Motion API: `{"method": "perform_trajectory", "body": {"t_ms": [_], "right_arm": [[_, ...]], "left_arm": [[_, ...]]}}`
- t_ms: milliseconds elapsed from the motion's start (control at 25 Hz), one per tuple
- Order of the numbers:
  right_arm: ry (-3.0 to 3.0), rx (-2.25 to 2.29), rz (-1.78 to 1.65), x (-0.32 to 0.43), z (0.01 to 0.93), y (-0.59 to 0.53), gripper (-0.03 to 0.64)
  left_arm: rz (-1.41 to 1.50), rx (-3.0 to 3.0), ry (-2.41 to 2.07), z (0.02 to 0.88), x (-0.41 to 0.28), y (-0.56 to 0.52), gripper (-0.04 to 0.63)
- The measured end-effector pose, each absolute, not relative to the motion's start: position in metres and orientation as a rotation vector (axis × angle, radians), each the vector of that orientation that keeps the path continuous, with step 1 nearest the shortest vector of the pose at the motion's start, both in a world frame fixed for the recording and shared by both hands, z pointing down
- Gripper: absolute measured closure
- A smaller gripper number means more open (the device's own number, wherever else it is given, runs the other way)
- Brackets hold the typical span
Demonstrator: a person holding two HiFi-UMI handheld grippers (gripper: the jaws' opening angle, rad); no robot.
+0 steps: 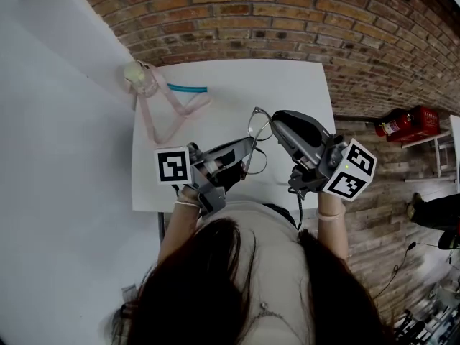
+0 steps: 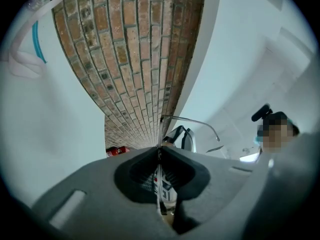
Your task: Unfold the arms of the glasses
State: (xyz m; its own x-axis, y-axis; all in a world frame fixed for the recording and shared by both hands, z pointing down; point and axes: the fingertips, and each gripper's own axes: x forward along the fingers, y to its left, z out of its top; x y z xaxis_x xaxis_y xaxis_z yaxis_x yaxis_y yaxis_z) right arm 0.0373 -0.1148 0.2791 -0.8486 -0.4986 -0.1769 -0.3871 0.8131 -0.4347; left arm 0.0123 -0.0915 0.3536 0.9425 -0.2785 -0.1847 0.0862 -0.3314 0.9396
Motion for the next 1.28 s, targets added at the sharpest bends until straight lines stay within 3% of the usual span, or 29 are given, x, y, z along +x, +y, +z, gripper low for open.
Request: {"method": "perform_trajectory", "body": {"t_ms": [1280], "right_arm": [[2.722,-0.569,-0.467,0.026,0.256,-0.094,0.578]], "left_arm": [[-0.439,1.788,-0.300,0.367,-0.005,-0.114,0.571]]}}
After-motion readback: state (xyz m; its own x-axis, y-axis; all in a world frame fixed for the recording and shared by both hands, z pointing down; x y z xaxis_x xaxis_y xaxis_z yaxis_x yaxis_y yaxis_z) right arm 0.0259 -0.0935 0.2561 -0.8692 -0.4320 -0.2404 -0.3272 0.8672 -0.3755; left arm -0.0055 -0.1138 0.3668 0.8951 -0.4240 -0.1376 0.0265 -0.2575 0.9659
